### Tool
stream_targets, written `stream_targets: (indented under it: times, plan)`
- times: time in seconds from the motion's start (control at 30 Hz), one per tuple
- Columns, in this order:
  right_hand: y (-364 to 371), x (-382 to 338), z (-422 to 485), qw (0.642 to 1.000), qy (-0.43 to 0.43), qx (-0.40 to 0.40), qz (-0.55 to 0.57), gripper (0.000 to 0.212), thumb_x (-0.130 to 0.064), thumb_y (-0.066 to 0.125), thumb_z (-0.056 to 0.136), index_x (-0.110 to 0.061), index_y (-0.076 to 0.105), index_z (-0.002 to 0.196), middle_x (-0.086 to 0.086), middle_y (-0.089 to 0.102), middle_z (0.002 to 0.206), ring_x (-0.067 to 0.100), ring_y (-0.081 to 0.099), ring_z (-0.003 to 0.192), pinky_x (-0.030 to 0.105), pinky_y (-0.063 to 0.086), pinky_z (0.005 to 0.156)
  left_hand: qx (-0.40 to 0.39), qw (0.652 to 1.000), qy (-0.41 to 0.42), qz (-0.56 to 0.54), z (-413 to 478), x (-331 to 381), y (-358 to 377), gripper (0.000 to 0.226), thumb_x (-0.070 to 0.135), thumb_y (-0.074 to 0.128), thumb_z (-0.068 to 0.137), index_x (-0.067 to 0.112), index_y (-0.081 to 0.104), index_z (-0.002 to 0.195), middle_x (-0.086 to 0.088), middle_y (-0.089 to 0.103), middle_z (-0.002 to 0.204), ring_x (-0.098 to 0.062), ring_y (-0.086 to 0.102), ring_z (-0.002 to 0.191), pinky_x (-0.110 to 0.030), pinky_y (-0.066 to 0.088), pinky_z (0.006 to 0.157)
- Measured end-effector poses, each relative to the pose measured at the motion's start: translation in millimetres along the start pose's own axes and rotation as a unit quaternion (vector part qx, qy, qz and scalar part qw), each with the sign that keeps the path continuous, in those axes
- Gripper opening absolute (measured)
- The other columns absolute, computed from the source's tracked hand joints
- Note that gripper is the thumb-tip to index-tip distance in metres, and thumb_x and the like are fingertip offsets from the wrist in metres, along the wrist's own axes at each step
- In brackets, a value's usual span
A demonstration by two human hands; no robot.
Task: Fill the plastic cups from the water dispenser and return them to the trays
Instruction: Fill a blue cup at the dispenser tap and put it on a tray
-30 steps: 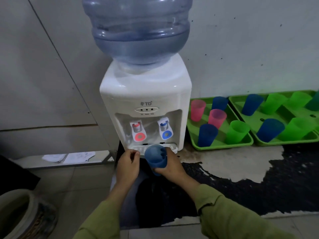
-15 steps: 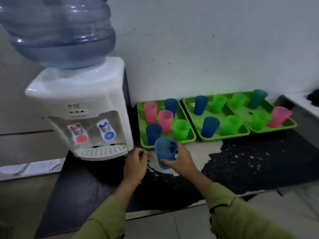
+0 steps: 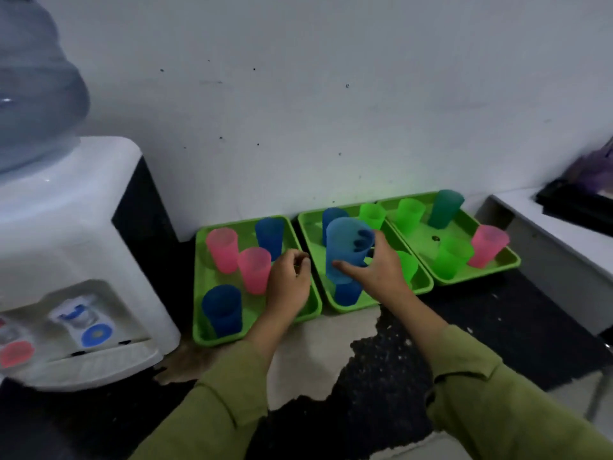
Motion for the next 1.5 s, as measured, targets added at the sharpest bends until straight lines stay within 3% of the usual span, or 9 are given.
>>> stream_targets:
  times: [0.3,0.47,0.57,0.7,0.87,1.13,1.33,1.43,1.5]
  plan:
    - [-11.5,48.3,101.3,1.0,0.026,-0.011,0.014,0.072,-0.022,0.084,0.064,-0.009,0.043,0.121,0.001,0.05,0.107,0.019,0.053,0.096,0.026,0.042,0.077,-0.115,0.989,-0.077,0.055,70.1,-13.5,68.2,0.023,0.013,0.053,0.09,0.005,0.055,0.112,-0.014,0.057,0.116,-0.027,0.056,0.104,-0.032,0.046,0.088]
    - [-3.4,81.2,138.2,0.997,0.037,-0.063,0.0,0.08,-0.019,0.084,0.063,-0.011,0.037,0.128,0.008,0.053,0.112,0.023,0.054,0.098,0.031,0.045,0.079,-0.166,0.969,-0.116,0.142,94.6,-28.0,90.2,0.037,0.016,0.053,0.09,0.007,0.049,0.126,-0.018,0.048,0.128,-0.031,0.056,0.106,-0.029,0.043,0.081]
    - [5.4,103.4,158.6,0.991,0.039,-0.121,-0.033,0.079,-0.016,0.083,0.062,-0.012,0.037,0.127,0.01,0.055,0.111,0.026,0.056,0.096,0.024,0.039,0.073,-0.165,0.959,-0.145,0.178,105.6,-35.6,102.6,0.044,0.018,0.053,0.091,0.008,0.043,0.133,-0.017,0.041,0.136,-0.031,0.049,0.118,-0.031,0.041,0.092]
    - [17.1,128.3,174.4,0.979,0.044,-0.189,-0.065,0.08,-0.016,0.082,0.062,-0.008,0.036,0.126,0.015,0.057,0.116,0.03,0.058,0.103,0.035,0.047,0.085,-0.168,0.948,-0.176,0.204,113.9,-43.5,115.8,0.051,0.021,0.054,0.09,0.008,0.038,0.137,-0.015,0.035,0.142,-0.03,0.038,0.129,-0.032,0.034,0.102]
    - [28.7,150.1,182.3,0.962,0.041,-0.258,-0.082,0.08,-0.012,0.083,0.062,-0.001,0.035,0.125,0.018,0.053,0.119,0.021,0.05,0.091,0.029,0.043,0.077,-0.17,0.937,-0.224,0.206,115.9,-53.9,127.9,0.058,0.026,0.056,0.089,0.011,0.034,0.141,-0.014,0.033,0.144,-0.031,0.034,0.132,-0.038,0.034,0.106]
    - [34.9,164.7,184.4,0.952,0.042,-0.286,-0.096,0.084,-0.016,0.086,0.058,-0.004,0.035,0.124,0.016,0.053,0.116,0.024,0.053,0.094,0.029,0.044,0.076,-0.134,0.935,-0.239,0.227,115.3,-62.0,134.8,0.057,0.026,0.056,0.089,0.013,0.035,0.14,-0.01,0.033,0.146,-0.029,0.027,0.136,-0.041,0.03,0.11]
    - [26.2,162.7,185.6,0.946,0.028,-0.309,-0.098,0.098,-0.034,0.087,0.058,-0.006,0.031,0.135,0.014,0.049,0.128,0.029,0.052,0.114,0.037,0.046,0.095,-0.123,0.93,-0.244,0.246,115.8,-63.3,138.9,0.059,0.027,0.057,0.088,0.01,0.034,0.14,-0.012,0.034,0.146,-0.03,0.024,0.137,-0.04,0.026,0.111]
    - [14.5,157.1,188.2,0.958,0.031,-0.274,-0.076,0.08,-0.049,0.076,0.068,-0.007,0.044,0.129,0.011,0.056,0.121,0.025,0.056,0.106,0.038,0.049,0.091,-0.116,0.93,-0.25,0.242,116.3,-60.7,140.2,0.061,0.027,0.058,0.088,0.008,0.033,0.14,-0.013,0.034,0.145,-0.03,0.025,0.137,-0.04,0.025,0.111]
    - [5.7,156.0,195.1,0.973,0.016,-0.219,-0.072,0.061,-0.044,0.069,0.079,-0.005,0.052,0.122,0.013,0.061,0.111,0.025,0.061,0.097,0.036,0.051,0.085,-0.122,0.93,-0.256,0.233,116.7,-59.6,140.3,0.062,0.027,0.058,0.088,0.008,0.032,0.141,-0.013,0.033,0.145,-0.03,0.024,0.137,-0.04,0.026,0.111]
Point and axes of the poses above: each hand's wrist, its own z-axis towards the middle knuckle, its own y-axis out of the palm, x = y × z, the point moved 2 cm from there along z, towards the middle knuckle
